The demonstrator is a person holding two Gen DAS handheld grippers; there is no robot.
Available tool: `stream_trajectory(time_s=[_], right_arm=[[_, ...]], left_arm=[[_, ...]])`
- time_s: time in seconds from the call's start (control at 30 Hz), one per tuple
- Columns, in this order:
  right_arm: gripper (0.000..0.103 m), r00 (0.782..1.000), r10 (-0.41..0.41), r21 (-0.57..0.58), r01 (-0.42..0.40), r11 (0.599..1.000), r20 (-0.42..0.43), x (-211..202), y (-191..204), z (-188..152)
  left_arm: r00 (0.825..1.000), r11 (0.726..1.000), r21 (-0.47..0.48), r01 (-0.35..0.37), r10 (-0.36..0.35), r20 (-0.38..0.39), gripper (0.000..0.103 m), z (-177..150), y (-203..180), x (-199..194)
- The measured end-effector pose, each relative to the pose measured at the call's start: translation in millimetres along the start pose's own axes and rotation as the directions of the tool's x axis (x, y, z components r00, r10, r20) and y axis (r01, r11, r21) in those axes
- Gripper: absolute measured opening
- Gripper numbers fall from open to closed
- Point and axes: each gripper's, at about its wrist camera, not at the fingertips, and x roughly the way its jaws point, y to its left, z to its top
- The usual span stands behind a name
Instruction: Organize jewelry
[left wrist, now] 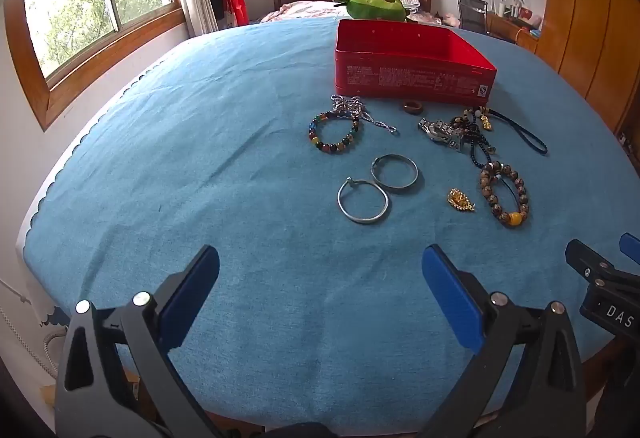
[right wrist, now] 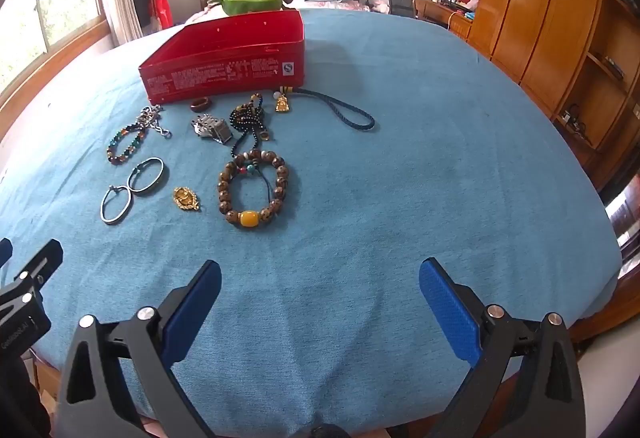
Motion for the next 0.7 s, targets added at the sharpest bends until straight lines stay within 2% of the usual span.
stream_trajectory(time_s=[0.7], right_arm=[[0.099, 1.0, 0.003, 0.0, -0.003, 1.0, 0.001, 1.1, -0.1, -0.4]], left_arm=[[1.0, 1.0, 0.0, 0.002, -0.002, -0.004, 0.1, 0.1, 0.0, 0.0]])
